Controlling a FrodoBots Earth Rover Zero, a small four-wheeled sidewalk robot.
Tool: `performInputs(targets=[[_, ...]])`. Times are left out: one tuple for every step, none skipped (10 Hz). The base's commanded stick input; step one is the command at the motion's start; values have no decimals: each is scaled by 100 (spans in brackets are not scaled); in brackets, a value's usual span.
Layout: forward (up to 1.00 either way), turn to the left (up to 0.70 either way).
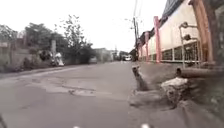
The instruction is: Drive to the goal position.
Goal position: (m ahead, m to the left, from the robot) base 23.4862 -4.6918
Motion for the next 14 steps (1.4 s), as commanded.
performInputs(targets=[[100, -4], [100, -5], [100, -7], [100, -12], [100, -14], [100, -14], [100, -14], [100, -14], [100, -14], [100, -14], [100, -14], [100, -14], [100, -14], [100, -14]])
